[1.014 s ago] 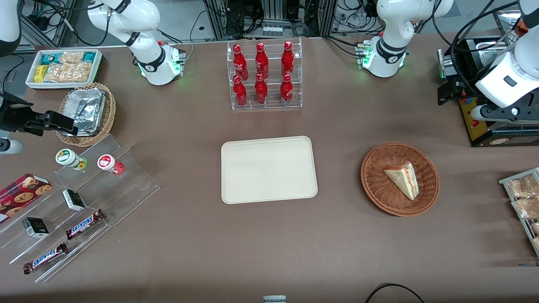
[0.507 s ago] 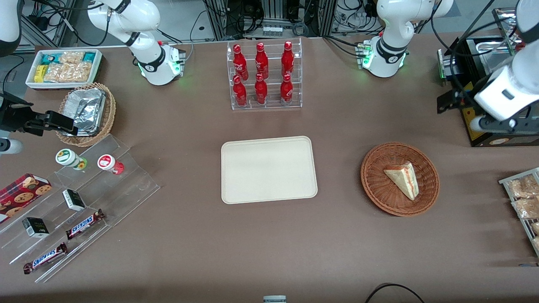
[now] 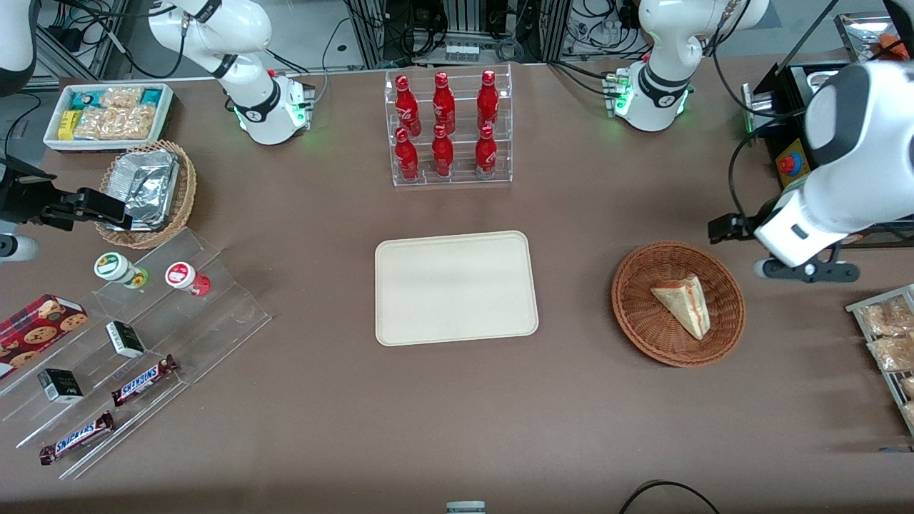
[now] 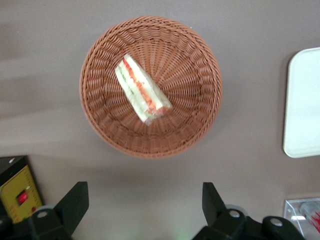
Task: Place sandwich from basket to tray
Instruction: 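Move the left gripper over the wrapped sandwich in the wicker basket, then lower the left gripper and close it on the sandwich's edge, then lift the sandwich and carry it with the left gripper over the cream tray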
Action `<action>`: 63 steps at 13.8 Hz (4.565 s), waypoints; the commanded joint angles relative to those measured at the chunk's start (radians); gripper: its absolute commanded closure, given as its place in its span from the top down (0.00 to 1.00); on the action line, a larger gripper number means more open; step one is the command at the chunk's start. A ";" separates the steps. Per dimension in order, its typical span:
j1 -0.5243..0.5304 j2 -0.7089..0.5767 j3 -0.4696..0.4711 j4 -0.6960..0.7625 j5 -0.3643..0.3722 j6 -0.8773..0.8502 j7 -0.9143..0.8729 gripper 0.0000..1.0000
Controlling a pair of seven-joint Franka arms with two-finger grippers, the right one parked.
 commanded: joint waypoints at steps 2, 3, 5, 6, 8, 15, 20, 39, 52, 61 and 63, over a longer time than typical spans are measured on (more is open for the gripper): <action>0.013 0.031 -0.011 -0.094 -0.003 0.139 -0.041 1.00; 0.016 0.054 -0.011 -0.106 -0.003 0.175 -0.057 1.00; 0.017 0.080 -0.011 -0.143 -0.003 0.248 -0.091 1.00; 0.019 0.083 -0.011 -0.164 -0.003 0.288 -0.107 1.00; 0.019 0.100 -0.002 -0.195 -0.003 0.345 -0.156 1.00; 0.017 0.149 0.009 -0.218 -0.017 0.459 -0.635 1.00; 0.017 0.168 0.009 -0.283 -0.017 0.568 -0.641 1.00; -0.027 0.135 -0.020 -0.150 0.003 0.319 -0.500 0.00; -0.438 0.385 -0.034 0.199 -0.017 0.209 -0.652 0.00; -0.653 0.661 -0.034 0.505 -0.017 0.218 -0.795 0.00; -0.690 0.733 -0.034 0.594 -0.017 0.213 -0.845 0.00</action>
